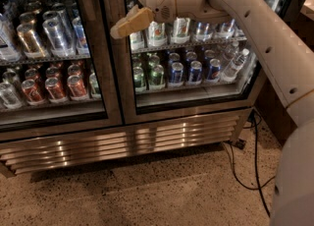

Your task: Open right fridge door

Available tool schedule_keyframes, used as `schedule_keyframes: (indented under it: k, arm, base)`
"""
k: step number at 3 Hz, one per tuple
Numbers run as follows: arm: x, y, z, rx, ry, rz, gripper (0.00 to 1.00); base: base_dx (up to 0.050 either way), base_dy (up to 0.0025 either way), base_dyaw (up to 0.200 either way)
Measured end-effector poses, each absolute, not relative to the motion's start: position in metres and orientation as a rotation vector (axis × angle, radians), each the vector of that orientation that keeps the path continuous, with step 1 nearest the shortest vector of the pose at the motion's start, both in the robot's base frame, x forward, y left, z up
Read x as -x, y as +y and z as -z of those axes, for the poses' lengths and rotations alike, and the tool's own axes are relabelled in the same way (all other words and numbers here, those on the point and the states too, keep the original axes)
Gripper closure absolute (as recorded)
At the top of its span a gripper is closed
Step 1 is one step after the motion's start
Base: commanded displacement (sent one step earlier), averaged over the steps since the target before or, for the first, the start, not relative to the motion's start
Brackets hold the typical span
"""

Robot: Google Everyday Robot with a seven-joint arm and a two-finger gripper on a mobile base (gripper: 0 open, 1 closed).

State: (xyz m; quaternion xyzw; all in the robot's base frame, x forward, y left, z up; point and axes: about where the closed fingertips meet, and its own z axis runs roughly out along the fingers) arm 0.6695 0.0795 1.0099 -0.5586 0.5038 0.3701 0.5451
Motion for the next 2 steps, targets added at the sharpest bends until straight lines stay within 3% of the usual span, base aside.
schedule_keyframes:
  k: [2]
  arm:
    - [-0.678,0.102,-1.012,1.374,1.169,-0.927,0.00]
  base:
    - [0.000,0.00000,0.000]
